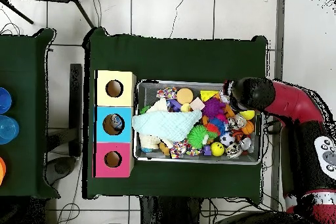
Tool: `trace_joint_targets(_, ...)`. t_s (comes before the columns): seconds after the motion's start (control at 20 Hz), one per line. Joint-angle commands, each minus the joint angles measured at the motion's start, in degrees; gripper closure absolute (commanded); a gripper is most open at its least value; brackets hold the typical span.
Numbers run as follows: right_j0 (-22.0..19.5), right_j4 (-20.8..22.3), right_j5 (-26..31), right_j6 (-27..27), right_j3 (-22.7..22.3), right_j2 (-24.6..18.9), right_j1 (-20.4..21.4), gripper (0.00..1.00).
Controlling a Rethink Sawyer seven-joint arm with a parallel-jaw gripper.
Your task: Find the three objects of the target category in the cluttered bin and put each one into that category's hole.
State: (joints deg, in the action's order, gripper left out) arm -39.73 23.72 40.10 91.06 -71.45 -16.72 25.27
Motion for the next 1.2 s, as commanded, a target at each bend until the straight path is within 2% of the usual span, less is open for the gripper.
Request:
trace_joint_targets(0.05,-0.7,0.6,-0.9,-3.0,-2.6,-3.0,-1.6,0.0)
trace_joint_targets(0.45,0.3,1.2,2.1,-1.9,-1.8,-0.6,-2.2,0.0)
trace_joint_targets(1.2,0.0,0.7,1.9,-1.6,-2.0,-0.8,-3.2,0.0)
